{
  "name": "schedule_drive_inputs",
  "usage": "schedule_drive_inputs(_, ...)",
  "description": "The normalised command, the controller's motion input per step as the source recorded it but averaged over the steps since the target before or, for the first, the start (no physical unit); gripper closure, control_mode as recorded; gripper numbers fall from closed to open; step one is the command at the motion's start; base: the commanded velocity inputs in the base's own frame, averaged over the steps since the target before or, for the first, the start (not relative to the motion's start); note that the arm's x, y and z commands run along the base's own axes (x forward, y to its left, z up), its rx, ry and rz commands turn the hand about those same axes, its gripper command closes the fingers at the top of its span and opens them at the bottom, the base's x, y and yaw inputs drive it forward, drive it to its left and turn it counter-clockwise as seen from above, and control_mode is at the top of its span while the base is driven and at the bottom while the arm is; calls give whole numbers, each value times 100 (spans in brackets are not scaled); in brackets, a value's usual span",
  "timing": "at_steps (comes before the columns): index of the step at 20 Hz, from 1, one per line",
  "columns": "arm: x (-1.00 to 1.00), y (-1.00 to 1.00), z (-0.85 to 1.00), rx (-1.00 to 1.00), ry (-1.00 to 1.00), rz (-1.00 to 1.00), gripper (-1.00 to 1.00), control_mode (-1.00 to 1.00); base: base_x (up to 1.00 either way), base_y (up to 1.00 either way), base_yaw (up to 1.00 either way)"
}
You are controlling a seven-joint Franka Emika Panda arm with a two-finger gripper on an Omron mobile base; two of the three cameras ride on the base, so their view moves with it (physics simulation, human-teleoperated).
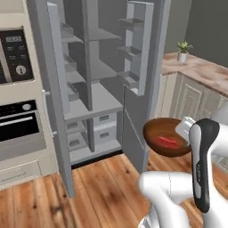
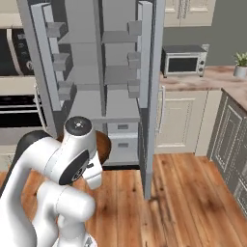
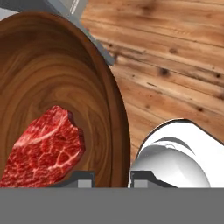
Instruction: Place one of the steaks on the plate and the other in the bowl. Then place the bowl in the fridge.
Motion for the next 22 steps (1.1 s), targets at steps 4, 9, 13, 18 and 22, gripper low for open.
schedule_drive_inputs(4,0,0,0,0,0,0,100,100,37,7,25)
schedule_drive_inputs(9,0,0,0,0,0,0,100,100,23,-4,48)
schedule_drive_inputs(13,0,0,0,0,0,0,100,100,54,-29,33)
schedule_drive_inputs(18,0,0,0,0,0,0,100,100,79,-42,19)
schedule_drive_inputs(22,0,0,0,0,0,0,100,100,74,-30,10)
